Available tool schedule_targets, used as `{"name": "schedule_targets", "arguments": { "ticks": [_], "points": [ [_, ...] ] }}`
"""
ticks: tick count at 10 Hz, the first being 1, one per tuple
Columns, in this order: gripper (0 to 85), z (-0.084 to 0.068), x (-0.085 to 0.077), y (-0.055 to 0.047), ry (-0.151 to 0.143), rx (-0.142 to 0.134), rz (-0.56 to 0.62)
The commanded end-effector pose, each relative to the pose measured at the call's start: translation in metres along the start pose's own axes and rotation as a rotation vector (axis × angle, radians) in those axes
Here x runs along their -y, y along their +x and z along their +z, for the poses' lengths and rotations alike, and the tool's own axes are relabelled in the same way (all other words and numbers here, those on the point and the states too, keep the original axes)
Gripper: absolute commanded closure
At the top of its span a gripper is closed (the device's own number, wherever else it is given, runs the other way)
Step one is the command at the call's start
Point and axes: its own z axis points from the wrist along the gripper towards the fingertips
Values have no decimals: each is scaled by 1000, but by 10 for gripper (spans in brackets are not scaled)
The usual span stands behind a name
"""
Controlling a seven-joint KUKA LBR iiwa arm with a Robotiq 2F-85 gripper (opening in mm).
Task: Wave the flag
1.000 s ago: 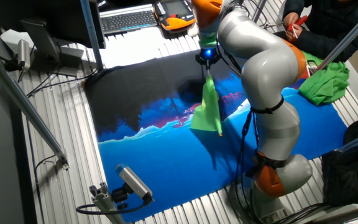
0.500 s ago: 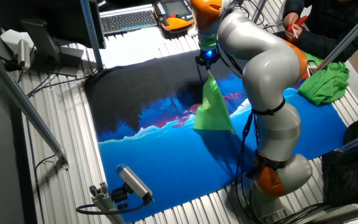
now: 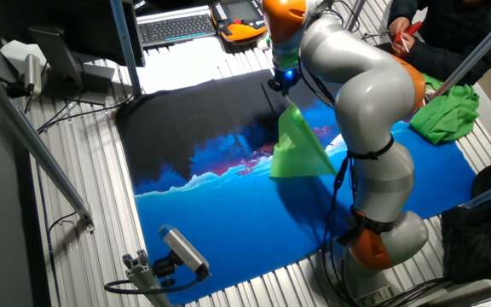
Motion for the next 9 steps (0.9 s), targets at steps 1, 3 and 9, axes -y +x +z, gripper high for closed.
{"name": "schedule_targets", "arguments": {
  "ticks": [1,3,9],
  "points": [
    [850,0,0,0,36,39,-247],
    [850,0,1,0,24,42,-285],
    [850,-2,-3,7,-198,-45,350]
  ]
}}
